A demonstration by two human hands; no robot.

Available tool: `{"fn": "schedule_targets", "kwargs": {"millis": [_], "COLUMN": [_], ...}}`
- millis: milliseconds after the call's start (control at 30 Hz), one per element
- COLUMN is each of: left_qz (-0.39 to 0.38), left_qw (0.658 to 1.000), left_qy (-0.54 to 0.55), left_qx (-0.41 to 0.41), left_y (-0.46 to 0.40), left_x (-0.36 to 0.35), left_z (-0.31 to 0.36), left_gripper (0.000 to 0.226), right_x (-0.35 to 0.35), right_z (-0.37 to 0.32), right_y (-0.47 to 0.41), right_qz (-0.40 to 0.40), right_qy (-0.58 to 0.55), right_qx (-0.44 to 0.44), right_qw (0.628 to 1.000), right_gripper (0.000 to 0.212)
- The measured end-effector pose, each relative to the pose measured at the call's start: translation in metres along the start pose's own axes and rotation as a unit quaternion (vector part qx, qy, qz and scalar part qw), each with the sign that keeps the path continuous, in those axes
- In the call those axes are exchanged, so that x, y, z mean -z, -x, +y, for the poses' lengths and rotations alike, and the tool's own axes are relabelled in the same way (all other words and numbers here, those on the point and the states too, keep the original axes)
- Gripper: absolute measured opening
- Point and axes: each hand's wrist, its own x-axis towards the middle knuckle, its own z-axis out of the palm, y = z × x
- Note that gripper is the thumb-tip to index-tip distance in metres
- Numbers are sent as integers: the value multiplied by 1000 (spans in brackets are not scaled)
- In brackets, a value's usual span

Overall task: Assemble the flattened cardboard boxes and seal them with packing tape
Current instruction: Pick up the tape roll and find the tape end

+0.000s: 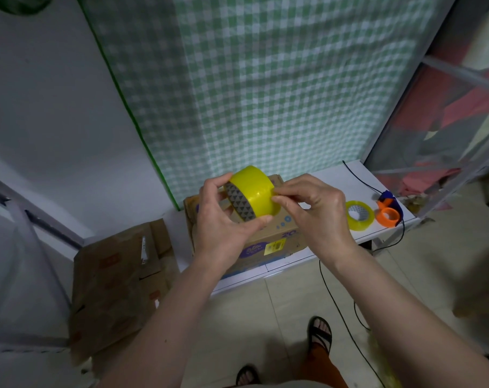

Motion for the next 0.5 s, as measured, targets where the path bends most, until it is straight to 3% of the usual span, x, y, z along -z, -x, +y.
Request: {"fn": "schedule_targets", "kwargs": {"millis": [333,500], "left_qz": [6,-28], "left_qw": [1000,1000], "left_qy": [-18,-10], "left_qx": [-14,-11], "left_y": [3,-1], "left_x": [0,1], "left_z": [2,9], "left_gripper": [90,92], "right_x": [6,11], "right_z": [-1,-4], "right_y": [-2,-1], "right_qz": [-38,-5], "right_qy": [-2,-23], "right_qx": [-45,-73], "right_qw": [998,997], "right_gripper": [3,14]}}
